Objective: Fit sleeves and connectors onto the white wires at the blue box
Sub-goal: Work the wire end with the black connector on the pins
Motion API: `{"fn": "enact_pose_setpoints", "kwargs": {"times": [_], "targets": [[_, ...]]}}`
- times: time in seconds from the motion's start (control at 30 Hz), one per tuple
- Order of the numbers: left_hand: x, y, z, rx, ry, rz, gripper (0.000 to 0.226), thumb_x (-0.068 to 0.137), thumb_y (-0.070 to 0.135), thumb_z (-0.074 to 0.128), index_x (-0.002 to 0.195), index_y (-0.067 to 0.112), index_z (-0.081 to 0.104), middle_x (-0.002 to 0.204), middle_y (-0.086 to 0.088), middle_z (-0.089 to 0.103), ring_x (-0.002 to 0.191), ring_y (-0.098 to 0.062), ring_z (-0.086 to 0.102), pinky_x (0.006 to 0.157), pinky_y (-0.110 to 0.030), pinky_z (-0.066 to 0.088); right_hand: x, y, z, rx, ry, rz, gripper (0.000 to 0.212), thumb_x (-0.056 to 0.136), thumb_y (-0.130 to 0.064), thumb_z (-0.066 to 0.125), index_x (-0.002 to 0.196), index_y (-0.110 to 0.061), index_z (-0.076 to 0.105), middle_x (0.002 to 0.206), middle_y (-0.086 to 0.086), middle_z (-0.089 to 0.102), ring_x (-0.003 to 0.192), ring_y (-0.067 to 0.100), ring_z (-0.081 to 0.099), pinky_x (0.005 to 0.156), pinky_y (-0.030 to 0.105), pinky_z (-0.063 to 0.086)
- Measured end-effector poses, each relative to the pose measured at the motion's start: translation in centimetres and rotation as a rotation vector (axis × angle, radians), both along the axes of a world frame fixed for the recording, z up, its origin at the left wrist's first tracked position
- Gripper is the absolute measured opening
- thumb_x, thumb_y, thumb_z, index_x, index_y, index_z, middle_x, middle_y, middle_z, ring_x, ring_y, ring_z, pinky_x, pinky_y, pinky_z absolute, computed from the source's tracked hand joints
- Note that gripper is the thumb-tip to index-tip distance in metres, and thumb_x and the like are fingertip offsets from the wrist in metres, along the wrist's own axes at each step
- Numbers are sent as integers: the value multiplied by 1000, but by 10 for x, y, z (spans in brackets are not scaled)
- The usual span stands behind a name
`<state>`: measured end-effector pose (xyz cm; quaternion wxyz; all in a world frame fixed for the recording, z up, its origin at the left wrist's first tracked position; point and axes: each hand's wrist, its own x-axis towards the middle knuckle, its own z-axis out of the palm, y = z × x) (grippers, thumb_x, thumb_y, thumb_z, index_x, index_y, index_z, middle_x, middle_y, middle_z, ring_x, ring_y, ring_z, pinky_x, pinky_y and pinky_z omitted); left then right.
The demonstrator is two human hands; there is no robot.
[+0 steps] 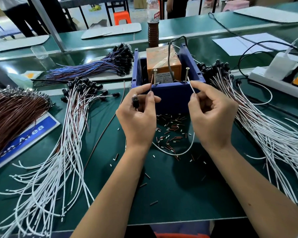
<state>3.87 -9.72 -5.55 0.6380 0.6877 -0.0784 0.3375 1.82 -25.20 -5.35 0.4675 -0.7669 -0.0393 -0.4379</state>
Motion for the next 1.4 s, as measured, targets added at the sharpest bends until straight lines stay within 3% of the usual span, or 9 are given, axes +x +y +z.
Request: {"fn": "enact_pose_setpoints", "kwargs": {"times": [0.27,0.6,0.87,1.03,1.13,1.2,1.27,1.33,1.4], "targets": [[2,-4,0,-23,-1,22,11,98,9,66,103,10,76,73,5,74,51,-12,59,53,-21,42,-1,1,1,-48,-22,-14,26,91,-1,64,112,-7,80,72,-4,66,57,7,58,55,18,43],[2,-3,-1,-39,14,12,13,98,14,65,104,12,77,73,5,74,50,-8,56,52,-22,41,-1,1,1,-55,-29,-8,27,93,-2,63,114,-6,79,72,1,68,55,20,60,51,38,50],[-10,-8,11,-132,21,-25,25,103,21,53,98,19,77,80,-2,72,56,-18,49,56,-35,37,-2,-2,4,64,1,12,25,93,-6,64,114,-11,77,71,-16,61,58,8,59,56,20,47],[-18,-42,46,-212,-19,-103,31,105,20,48,89,11,73,73,-2,65,54,-20,45,55,-34,33,-5,-41,20,155,35,-63,17,92,-15,66,108,-18,73,68,-7,67,53,11,60,54,24,46],[-16,-70,75,-294,51,-205,38,107,19,47,79,8,70,66,-1,60,58,-15,50,56,-28,36,-13,-82,28,165,192,-91,13,88,-25,66,99,-32,69,68,-1,73,47,15,64,50,27,49],[-12,-86,94,-338,109,-259,42,108,20,48,73,10,69,61,4,58,57,-12,50,55,-26,38,-21,-112,33,181,301,-186,12,85,-33,67,96,-31,71,74,-1,75,56,15,67,54,33,54],[-6,-103,109,-334,144,-297,44,108,20,48,69,13,66,58,7,57,56,-11,49,56,-27,39,-28,-141,42,116,385,-414,29,85,-43,62,103,-24,75,90,4,76,76,19,70,74,40,60],[-2,-121,118,-325,201,-363,43,109,20,49,70,10,65,63,0,57,60,-14,48,61,-31,39,-36,-158,55,-32,375,-630,40,90,-47,52,113,-22,72,111,10,72,102,28,66,93,45,55],[0,-139,124,-377,307,-452,42,109,22,48,74,7,65,68,-4,56,64,-16,47,65,-33,38,-45,-156,70,-229,266,-587,38,101,-47,46,117,-21,69,115,12,67,111,32,60,97,43,48]]}}
